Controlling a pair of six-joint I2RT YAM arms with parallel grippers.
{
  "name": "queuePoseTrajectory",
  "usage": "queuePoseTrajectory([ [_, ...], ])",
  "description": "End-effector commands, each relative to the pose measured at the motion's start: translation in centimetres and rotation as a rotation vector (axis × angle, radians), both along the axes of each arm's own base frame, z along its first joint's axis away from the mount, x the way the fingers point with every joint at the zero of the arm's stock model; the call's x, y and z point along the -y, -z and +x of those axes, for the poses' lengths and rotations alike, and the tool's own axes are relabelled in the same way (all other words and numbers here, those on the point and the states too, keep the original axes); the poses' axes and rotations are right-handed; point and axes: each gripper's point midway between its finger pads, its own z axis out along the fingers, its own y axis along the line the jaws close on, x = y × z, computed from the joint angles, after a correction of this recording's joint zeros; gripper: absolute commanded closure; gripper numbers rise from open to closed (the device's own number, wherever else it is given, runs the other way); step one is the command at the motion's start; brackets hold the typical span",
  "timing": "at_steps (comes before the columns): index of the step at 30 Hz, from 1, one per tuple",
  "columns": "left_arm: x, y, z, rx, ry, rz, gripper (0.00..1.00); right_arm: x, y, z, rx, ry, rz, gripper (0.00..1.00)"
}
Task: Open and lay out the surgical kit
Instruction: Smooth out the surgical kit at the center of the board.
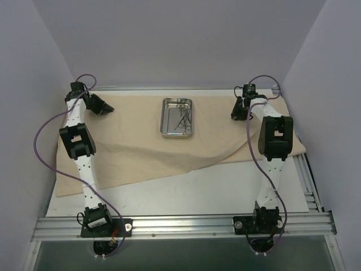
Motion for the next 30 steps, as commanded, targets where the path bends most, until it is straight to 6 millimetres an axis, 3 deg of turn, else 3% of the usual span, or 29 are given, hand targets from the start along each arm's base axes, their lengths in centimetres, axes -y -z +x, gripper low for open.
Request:
queuePoseTrajectory([
  [1, -0.4, 0.3, -2.5, -0.072, 0.038, 0.165, 0.71, 3.6, 2.1, -7.6, -0.271, -0.015, -0.125, 0.73],
  [3, 1.3, 0.5, -3.8, -0.103, 0.098, 0.219, 0.66, 3.9, 1.1, -7.9, -0.270, -0.020, -0.116, 0.71],
  [4, 1.7, -0.9, -3.9, -0.085, 0.113, 0.242, 0.64, 3.9, 0.8, -8.1, -0.273, -0.024, -0.111, 0.70],
  [7, 2.7, -0.9, -4.9, -0.098, 0.137, 0.290, 0.62, 3.4, 0.3, -8.7, -0.275, -0.046, -0.090, 0.70],
  [11, 2.8, 0.2, -4.9, -0.140, 0.125, 0.255, 0.64, 2.9, 0.6, -11.0, -0.329, -0.045, -0.067, 0.81],
  [14, 2.6, 0.5, -4.1, -0.131, 0.124, 0.255, 0.64, 2.8, 0.8, -14.0, -0.379, -0.036, -0.067, 0.86],
  [18, 2.4, 1.1, -3.6, -0.128, 0.123, 0.251, 0.63, 3.3, 1.6, -20.7, -0.531, 0.026, -0.089, 0.94],
  [19, 2.3, 1.3, -3.6, -0.128, 0.122, 0.249, 0.63, 3.4, 1.4, -21.6, -0.539, 0.042, -0.090, 0.96],
  [21, 2.3, 1.5, -3.5, -0.126, 0.123, 0.247, 0.63, 3.7, -0.8, -23.3, -0.521, 0.088, -0.099, 0.97],
  [23, 2.6, 2.0, -3.7, -0.137, 0.126, 0.235, 0.63, 3.6, -1.7, -26.2, -0.572, 0.163, -0.067, 0.98],
  [27, 2.8, 2.3, -4.3, -0.161, 0.128, 0.238, 0.63, 2.3, -6.4, -28.8, -0.525, 0.243, -0.004, 0.98],
  [30, 2.6, 1.7, -4.5, -0.150, 0.125, 0.256, 0.63, 2.2, -8.5, -30.9, -0.515, 0.273, 0.000, 1.00],
])
